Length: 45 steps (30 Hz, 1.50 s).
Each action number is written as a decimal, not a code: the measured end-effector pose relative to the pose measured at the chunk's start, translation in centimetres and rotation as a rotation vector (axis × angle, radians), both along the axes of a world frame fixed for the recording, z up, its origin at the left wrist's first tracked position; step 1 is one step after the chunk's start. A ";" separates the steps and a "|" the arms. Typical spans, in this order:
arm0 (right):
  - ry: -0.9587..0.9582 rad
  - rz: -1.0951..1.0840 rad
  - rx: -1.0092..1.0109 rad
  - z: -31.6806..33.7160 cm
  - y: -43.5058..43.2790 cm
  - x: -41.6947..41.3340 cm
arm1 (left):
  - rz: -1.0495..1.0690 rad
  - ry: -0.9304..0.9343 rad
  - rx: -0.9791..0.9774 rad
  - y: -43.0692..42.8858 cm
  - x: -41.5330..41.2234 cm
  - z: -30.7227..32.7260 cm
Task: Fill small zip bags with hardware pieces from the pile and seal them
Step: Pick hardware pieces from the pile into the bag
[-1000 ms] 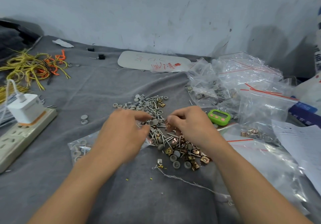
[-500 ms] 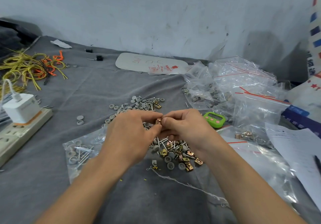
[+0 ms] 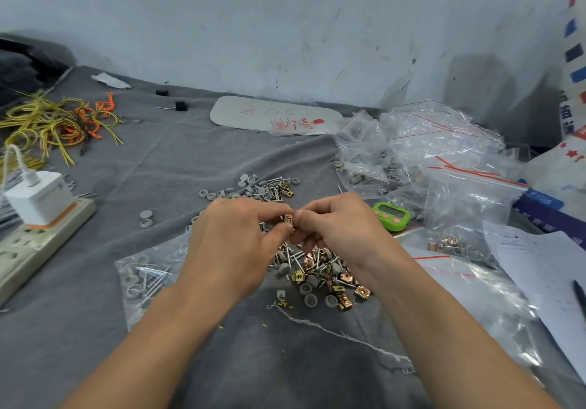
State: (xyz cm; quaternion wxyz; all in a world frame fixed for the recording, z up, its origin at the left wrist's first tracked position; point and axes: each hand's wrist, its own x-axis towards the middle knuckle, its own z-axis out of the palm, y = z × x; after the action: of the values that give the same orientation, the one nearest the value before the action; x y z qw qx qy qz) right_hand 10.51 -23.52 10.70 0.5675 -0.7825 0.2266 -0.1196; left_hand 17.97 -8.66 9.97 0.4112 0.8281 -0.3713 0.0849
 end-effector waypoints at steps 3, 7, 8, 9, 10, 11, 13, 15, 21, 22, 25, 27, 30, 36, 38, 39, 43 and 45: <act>0.030 -0.010 -0.113 0.0 0.0 0.2 | -0.013 0.004 0.013 0.0 0.5 -0.3; 0.103 0.002 -0.378 0.3 0.2 0.4 | -0.034 0.083 0.014 0.2 0.7 -0.2; 0.115 0.003 -0.439 0.4 0.4 0.5 | -0.034 0.076 0.013 0.2 0.7 -0.2; 0.125 -0.002 -0.492 0.4 0.6 0.5 | -0.031 0.064 0.013 0.2 0.6 -0.2; 0.133 -0.010 -0.537 0.5 0.8 0.5 | -0.026 0.052 0.007 0.2 0.5 -0.3; 0.138 -0.021 -0.572 0.6 1.0 0.5 | -0.017 0.031 0.004 0.1 0.5 -0.5; 0.150 -0.041 -0.612 0.7 1.2 0.6 | 0.022 -0.040 0.031 0.0 0.6 -0.8; 0.175 -0.033 -0.623 0.7 1.3 0.5 | 0.046 -0.083 0.095 0.0 0.4 -1.0; 0.255 0.066 -0.695 0.8 1.7 0.1 | -0.040 0.255 0.163 -0.2 1.3 -1.1; 0.272 0.077 -0.717 0.7 1.8 0.1 | -0.047 0.300 0.165 -0.1 1.4 -1.2; 0.297 0.080 -0.737 0.5 2.0 0.2 | -0.057 0.340 0.206 -0.2 1.2 -1.3; 0.286 0.080 -0.725 0.3 1.9 0.2 | -0.055 0.304 0.220 -0.4 1.1 -1.4; 0.263 0.086 -0.698 -0.1 1.6 0.2 | -0.014 0.195 0.251 -0.4 0.7 -1.4; 0.192 0.111 -0.521 -0.1 0.9 0.0 | 0.020 0.191 0.150 -0.3 0.3 -0.6; 0.171 0.101 -0.475 -0.2 0.8 0.0 | 0.034 0.199 0.141 -0.4 0.2 -0.5; 0.160 0.087 -0.458 -0.3 0.8 0.0 | 0.039 0.210 0.135 -0.4 0.1 -0.5; 0.087 0.053 -0.388 -0.2 0.8 -0.1 | 0.025 0.301 0.061 -0.7 0.2 -0.5; 0.073 0.050 -0.376 -0.1 0.7 -0.2 | -0.024 0.330 0.047 -0.5 0.4 -0.5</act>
State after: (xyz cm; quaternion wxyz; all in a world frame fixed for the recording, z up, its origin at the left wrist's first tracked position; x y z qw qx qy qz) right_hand 10.31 -22.87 10.63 0.4054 -0.8841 0.2010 -0.1170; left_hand 18.42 -9.18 9.44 0.4481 0.8357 -0.3106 -0.0659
